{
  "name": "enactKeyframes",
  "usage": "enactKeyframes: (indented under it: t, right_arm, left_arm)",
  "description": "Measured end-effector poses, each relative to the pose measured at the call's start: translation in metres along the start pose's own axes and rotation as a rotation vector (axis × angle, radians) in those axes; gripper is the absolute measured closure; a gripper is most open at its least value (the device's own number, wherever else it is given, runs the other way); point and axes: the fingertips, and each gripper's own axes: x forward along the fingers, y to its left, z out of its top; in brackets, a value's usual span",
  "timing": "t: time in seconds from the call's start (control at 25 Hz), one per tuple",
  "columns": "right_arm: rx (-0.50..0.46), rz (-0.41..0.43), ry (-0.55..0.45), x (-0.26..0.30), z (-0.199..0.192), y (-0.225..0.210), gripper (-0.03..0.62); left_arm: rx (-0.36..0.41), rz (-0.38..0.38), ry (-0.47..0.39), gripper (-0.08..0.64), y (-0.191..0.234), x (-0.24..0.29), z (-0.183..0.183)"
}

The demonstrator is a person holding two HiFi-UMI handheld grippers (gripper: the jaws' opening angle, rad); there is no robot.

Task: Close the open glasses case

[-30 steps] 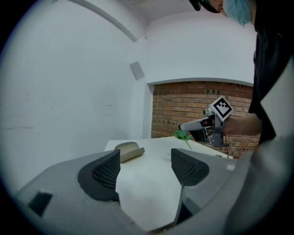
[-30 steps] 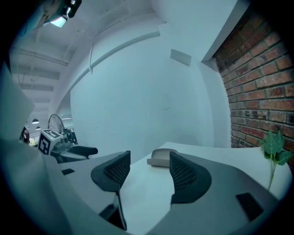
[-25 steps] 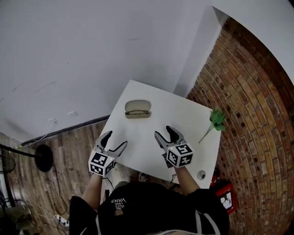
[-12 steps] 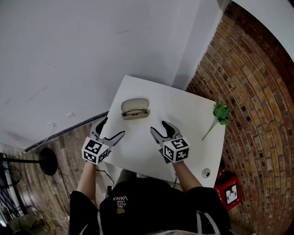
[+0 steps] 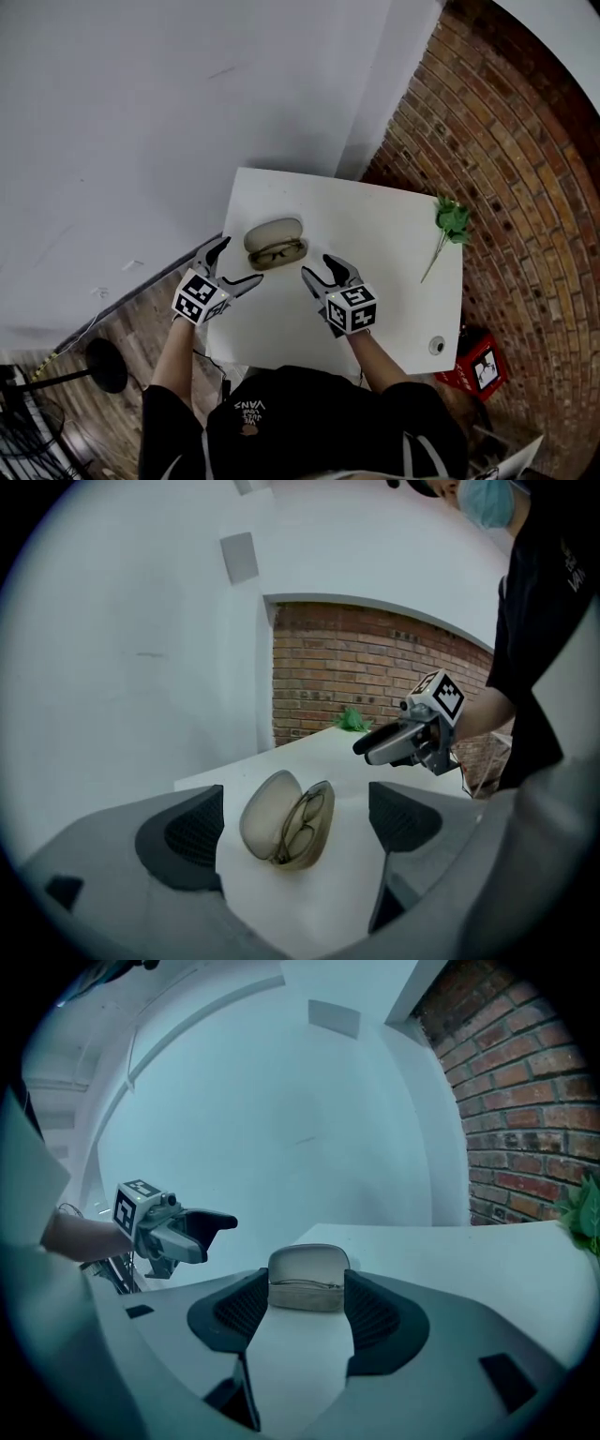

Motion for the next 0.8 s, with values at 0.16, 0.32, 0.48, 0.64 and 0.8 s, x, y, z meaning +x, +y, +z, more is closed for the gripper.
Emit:
enactKeyframes:
  t: [0.16,0.32,0.48,0.64,0.8]
  right_arm:
    - [0.014,-0.016,0.033,0.026,-0.005,-0.001,0.357]
    - [0.028,-0.029,0.056,0.049,-0.008,-0.006,0.357]
    - [0.049,-0.038,0.074,0.065,-0.012,-0.012,0.357]
    - [0.078,-0.046,0.091,0.073,-0.019,-0.015,0.357]
    - [0.103,-0.045,0.088,0.076,-0.024,-0.016,0.354]
  left_arm:
    - [0.01,-0.084,0.028,0.068,0.02,0.02,-0.009]
    - [0.005,-0.175,0.045,0.054,0.031,0.04,-0.017]
    - [-0.005,-0.262,0.071,0.04,0.034,0.056,-0.025]
    - [-0.011,-0.34,0.108,0.037,0.035,0.067,-0.035]
    - [-0.022,-0.422,0.133,0.037,0.028,0.073,-0.043]
